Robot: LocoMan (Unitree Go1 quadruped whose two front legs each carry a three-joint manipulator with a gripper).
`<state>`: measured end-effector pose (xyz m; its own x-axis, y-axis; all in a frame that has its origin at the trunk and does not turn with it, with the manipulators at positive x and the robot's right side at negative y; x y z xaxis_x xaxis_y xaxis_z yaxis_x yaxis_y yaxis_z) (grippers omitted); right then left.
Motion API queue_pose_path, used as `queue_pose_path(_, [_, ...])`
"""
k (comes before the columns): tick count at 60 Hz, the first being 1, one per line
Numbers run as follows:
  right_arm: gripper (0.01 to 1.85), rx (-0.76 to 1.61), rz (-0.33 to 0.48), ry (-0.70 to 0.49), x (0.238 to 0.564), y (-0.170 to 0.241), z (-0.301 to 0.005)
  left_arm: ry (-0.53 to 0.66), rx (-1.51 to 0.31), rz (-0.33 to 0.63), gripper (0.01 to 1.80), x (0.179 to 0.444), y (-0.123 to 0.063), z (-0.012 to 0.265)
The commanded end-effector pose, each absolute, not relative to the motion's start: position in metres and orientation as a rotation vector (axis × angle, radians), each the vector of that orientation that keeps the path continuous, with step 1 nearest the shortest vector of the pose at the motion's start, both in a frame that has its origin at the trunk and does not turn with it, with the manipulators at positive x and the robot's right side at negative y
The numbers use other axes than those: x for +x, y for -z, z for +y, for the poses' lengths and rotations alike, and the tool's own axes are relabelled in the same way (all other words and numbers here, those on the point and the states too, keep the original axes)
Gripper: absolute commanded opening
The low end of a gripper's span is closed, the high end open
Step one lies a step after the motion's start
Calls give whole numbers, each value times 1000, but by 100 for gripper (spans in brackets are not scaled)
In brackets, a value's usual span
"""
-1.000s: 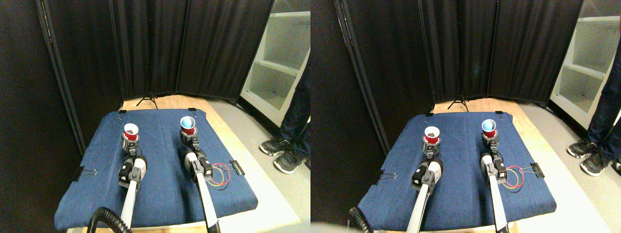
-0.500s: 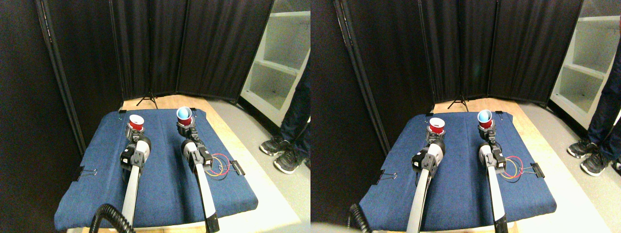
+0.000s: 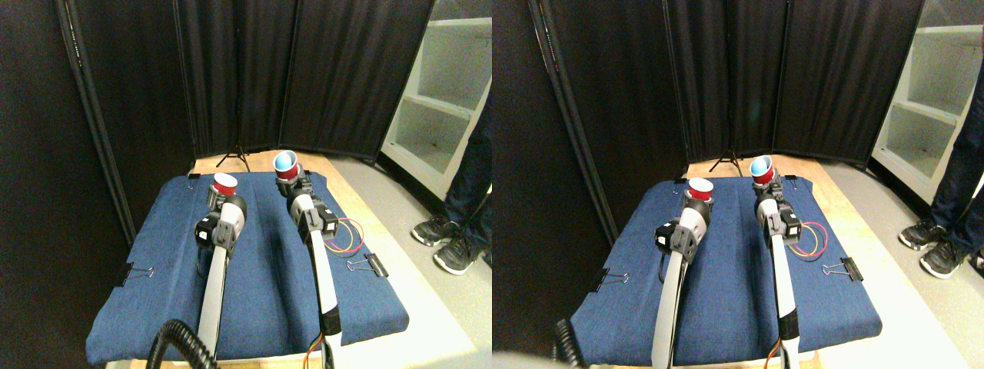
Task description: Pour (bimanual)
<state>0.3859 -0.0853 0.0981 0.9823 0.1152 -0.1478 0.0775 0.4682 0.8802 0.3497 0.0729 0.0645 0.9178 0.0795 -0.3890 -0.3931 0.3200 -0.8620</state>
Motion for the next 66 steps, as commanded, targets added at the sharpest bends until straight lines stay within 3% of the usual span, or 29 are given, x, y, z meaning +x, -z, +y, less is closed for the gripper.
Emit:
queue_pose_path(1, [33, 1077, 159, -69, 388, -112, -79, -283, -1227, 280, 33, 356, -71, 67])
queue_pose_path(29, [33, 1018, 188, -71, 393, -117, -60, -315, -1210, 329, 33, 380, -73, 53])
queue_pose_path(66, [33, 806, 210, -107, 401, -115, -59, -267, -1256, 418, 33, 366, -69, 33])
